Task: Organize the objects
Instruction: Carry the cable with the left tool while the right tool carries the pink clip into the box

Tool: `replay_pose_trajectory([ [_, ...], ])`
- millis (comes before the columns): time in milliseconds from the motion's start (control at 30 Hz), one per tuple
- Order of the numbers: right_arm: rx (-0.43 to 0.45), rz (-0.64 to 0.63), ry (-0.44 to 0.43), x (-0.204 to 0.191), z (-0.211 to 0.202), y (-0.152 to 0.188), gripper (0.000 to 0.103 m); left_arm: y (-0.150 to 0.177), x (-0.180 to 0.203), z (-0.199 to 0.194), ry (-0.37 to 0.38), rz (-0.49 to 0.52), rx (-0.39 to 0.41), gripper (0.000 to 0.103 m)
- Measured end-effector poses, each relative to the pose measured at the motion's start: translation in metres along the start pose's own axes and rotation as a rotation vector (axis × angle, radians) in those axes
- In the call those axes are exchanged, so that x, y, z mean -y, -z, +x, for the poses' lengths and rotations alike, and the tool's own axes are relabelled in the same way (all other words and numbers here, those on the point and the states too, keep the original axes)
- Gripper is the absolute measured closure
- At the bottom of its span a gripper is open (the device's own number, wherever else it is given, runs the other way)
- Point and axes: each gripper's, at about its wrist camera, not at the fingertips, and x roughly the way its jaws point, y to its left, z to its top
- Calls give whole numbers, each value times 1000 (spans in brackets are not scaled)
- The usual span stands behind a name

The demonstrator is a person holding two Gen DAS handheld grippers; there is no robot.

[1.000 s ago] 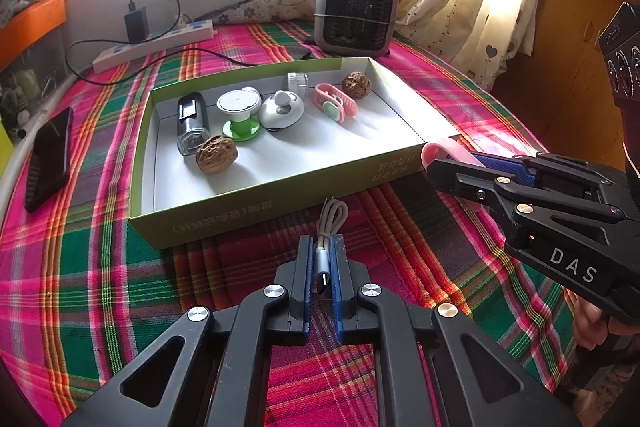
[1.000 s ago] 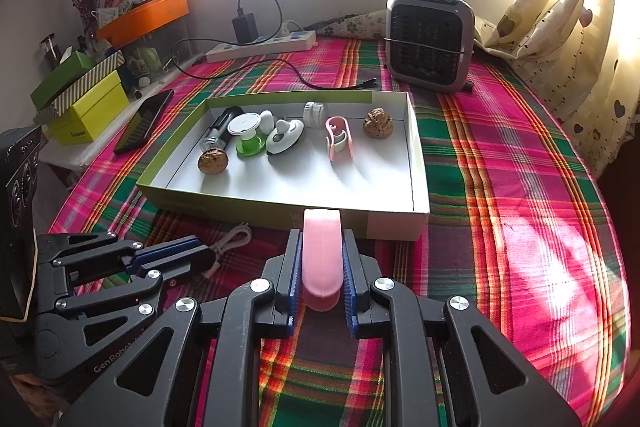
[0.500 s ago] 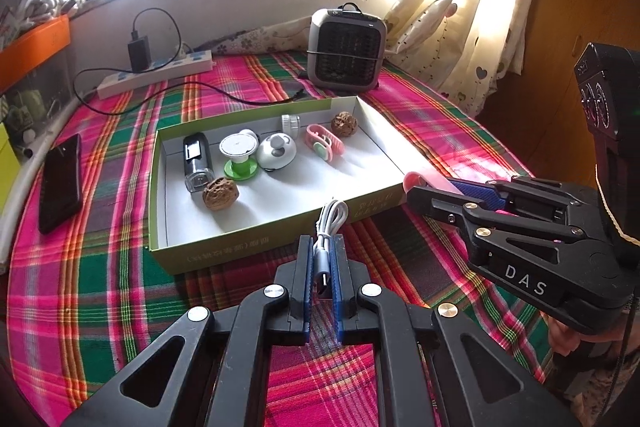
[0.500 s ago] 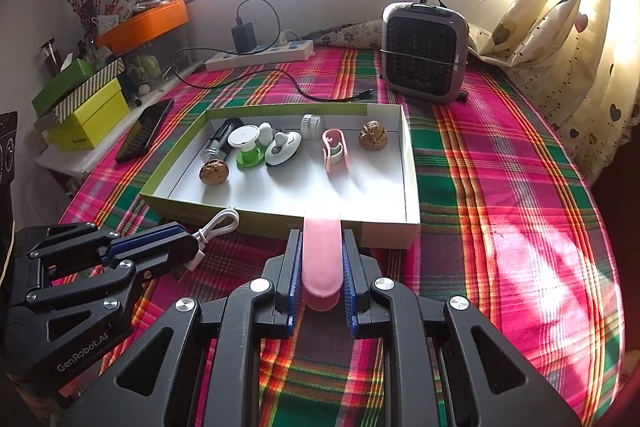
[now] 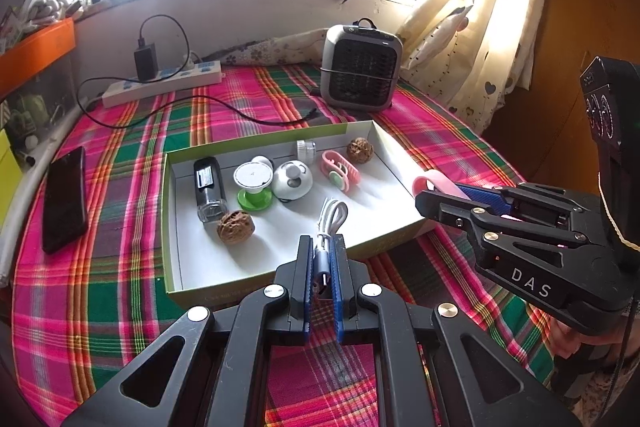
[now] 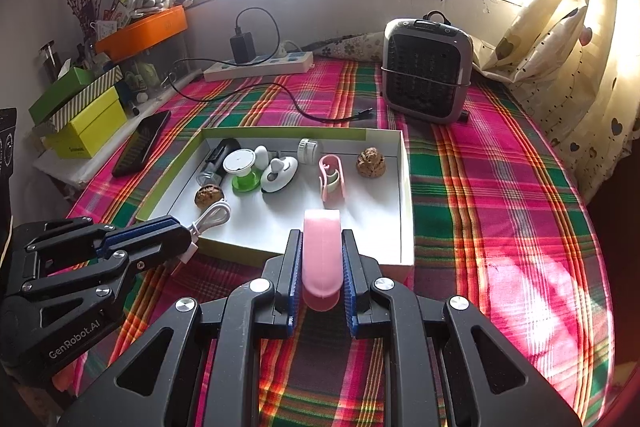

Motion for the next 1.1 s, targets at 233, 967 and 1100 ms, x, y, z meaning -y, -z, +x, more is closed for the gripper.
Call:
replay_pose_trajectory([
  [233,2,-4,5,4,11,-13,85,-11,-6,12,-1,-10,1,96],
  [967,-69,9,37,26,62,-36,84,-17,-27,50,-20,-72,-41,96],
  [1100,-81,10,41,28,72,-37,84,-16,-28,53,-22,-78,-43,96],
])
